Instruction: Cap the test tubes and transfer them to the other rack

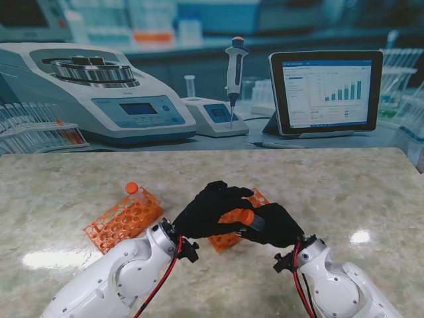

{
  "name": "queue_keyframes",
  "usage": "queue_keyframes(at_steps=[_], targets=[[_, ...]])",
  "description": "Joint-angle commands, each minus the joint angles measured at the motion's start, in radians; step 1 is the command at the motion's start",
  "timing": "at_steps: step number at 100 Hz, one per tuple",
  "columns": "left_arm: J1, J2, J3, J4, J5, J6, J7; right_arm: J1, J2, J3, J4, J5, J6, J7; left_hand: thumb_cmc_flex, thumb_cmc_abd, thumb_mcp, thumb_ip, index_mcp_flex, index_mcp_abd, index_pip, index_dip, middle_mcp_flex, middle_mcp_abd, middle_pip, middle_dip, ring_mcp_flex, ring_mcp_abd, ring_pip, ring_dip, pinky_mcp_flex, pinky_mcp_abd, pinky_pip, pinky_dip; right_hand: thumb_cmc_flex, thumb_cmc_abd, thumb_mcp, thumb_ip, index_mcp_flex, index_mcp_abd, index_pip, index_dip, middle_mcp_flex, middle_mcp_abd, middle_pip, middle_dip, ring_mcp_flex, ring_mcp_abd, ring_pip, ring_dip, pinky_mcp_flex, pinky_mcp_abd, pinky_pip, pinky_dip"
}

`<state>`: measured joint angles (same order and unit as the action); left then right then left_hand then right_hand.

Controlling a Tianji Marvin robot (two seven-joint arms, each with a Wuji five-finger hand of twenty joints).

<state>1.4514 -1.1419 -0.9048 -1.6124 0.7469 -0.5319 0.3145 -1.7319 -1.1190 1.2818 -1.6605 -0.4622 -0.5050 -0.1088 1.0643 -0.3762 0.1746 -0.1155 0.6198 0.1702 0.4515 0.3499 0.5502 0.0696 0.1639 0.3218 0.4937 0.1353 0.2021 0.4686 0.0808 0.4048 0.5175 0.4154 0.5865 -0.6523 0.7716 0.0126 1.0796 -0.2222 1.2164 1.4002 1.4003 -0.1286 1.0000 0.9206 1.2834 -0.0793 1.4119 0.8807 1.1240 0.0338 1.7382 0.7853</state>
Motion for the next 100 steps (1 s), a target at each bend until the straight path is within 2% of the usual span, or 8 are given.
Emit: queue_keyframes(at_steps=[1, 41, 100], targets=[[0.002, -0.005, 0.003, 0.002, 0.000, -0.001, 0.000, -0.004, -0.004, -0.010, -0.008, 0.003, 0.000, 0.006, 0.227, 0.048, 0.394, 0.060, 0.012, -0.364, 0.038, -0.007, -0.026, -0.039, -0.015, -0.020, -0.007, -0.033, -0.007, -0.008, -0.018, -0.005, 0.027, -0.009, 0.046, 0.011, -0.008, -0.026, 0.023, -0.049, 0.045, 0.021, 0.040, -0.003, -0.001, 0.017, 0.038, -0.086, 0.199, 0.070, 0.076, -0.082, 0.269, 0.041], [0.007, -0.005, -0.004, -0.002, 0.005, -0.014, 0.003, -0.004, -0.004, -0.008, -0.007, 0.005, -0.001, 0.009, 0.227, 0.035, 0.440, 0.053, -0.006, -0.393, 0.021, -0.029, -0.026, -0.048, -0.016, -0.032, -0.013, -0.034, -0.012, -0.014, -0.020, -0.015, 0.024, -0.010, 0.045, 0.011, -0.008, -0.026, 0.023, -0.048, 0.045, 0.021, 0.040, -0.004, -0.001, 0.017, 0.038, -0.086, 0.199, 0.070, 0.076, -0.082, 0.269, 0.041], [0.002, -0.001, -0.014, -0.013, -0.010, 0.001, -0.027, -0.006, -0.004, -0.008, -0.008, 0.006, -0.003, 0.010, 0.227, 0.049, 0.437, 0.051, -0.054, -0.388, -0.007, -0.047, -0.037, -0.047, -0.022, -0.038, -0.026, -0.033, -0.018, -0.017, -0.029, -0.020, 0.014, -0.007, 0.045, 0.010, -0.009, -0.026, 0.023, -0.050, 0.043, 0.021, 0.040, -0.003, -0.002, 0.017, 0.038, -0.086, 0.199, 0.071, 0.076, -0.082, 0.269, 0.041]])
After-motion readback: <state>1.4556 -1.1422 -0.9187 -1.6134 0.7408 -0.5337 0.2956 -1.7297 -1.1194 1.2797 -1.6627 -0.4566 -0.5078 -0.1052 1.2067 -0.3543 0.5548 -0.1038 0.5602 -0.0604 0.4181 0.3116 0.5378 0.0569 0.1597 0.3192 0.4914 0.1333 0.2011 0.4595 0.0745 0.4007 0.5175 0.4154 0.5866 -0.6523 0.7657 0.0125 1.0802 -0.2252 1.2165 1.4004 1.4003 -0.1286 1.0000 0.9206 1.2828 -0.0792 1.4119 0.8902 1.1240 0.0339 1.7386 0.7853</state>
